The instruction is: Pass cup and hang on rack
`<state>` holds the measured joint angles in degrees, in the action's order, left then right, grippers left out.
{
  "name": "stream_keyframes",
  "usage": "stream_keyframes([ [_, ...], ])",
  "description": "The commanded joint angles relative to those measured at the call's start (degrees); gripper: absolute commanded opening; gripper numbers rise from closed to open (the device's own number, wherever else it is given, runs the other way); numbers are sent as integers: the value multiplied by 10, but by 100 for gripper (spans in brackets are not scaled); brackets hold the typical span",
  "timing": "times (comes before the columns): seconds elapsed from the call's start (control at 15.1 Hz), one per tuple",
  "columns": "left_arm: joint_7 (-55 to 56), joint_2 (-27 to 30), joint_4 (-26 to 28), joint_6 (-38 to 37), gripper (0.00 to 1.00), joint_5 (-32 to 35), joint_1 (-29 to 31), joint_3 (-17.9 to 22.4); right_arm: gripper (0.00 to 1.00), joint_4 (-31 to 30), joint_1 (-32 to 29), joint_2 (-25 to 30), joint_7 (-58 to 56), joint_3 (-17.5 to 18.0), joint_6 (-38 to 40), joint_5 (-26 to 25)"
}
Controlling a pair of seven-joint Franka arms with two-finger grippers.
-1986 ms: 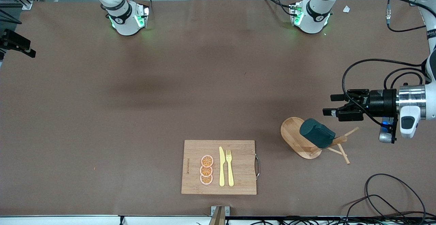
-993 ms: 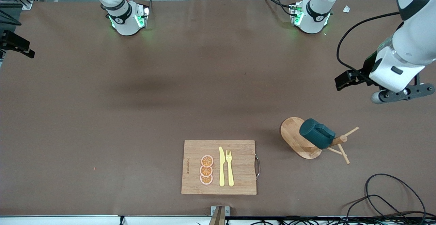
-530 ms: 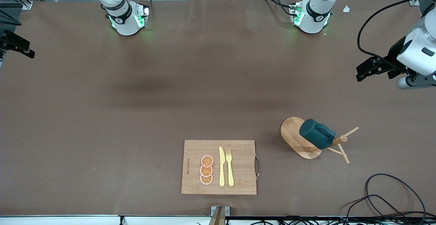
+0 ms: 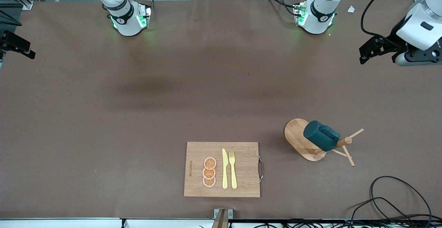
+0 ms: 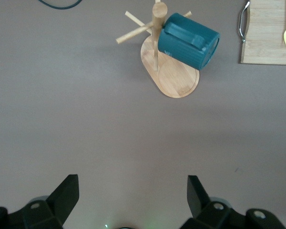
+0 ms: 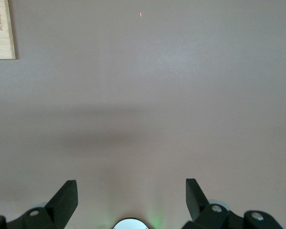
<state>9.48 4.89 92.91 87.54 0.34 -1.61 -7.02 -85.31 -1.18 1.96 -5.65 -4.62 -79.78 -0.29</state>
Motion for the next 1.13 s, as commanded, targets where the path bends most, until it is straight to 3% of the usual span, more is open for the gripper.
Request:
stream_keyframes([
  [0.0, -1, 37, 41, 2, 100, -11, 9, -2, 100, -17, -9, 19, 7, 10, -3, -8],
  [1.06, -18, 29, 19, 6, 100, -10, 12, 3, 100, -17, -10, 19, 5, 8, -2, -8],
])
